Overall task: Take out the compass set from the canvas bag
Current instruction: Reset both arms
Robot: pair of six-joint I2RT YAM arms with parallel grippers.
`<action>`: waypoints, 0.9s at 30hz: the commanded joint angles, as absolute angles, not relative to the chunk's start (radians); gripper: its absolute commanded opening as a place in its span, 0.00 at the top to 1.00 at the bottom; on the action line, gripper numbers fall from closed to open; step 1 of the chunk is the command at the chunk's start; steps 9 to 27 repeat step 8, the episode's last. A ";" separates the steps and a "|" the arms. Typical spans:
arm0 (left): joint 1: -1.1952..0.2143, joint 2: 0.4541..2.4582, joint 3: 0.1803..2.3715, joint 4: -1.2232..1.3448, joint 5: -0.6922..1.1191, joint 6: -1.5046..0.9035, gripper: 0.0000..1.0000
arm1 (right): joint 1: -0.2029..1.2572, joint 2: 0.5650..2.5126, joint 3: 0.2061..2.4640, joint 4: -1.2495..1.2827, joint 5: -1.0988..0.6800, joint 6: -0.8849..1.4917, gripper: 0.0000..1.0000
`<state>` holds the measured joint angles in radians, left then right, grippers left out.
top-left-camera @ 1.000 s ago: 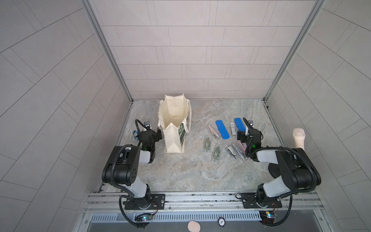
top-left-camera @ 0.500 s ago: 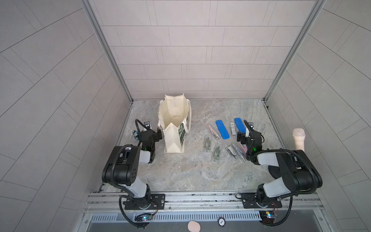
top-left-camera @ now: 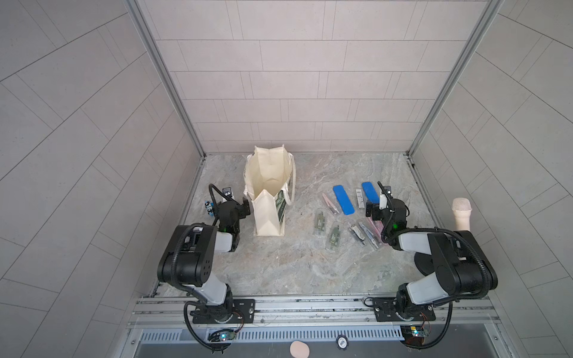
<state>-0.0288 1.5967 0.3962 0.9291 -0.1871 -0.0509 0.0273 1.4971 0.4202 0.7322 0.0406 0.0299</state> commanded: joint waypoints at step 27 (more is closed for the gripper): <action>-0.031 1.587 0.388 0.939 -0.191 -0.038 0.00 | 0.028 1.505 0.428 0.725 0.039 0.020 0.00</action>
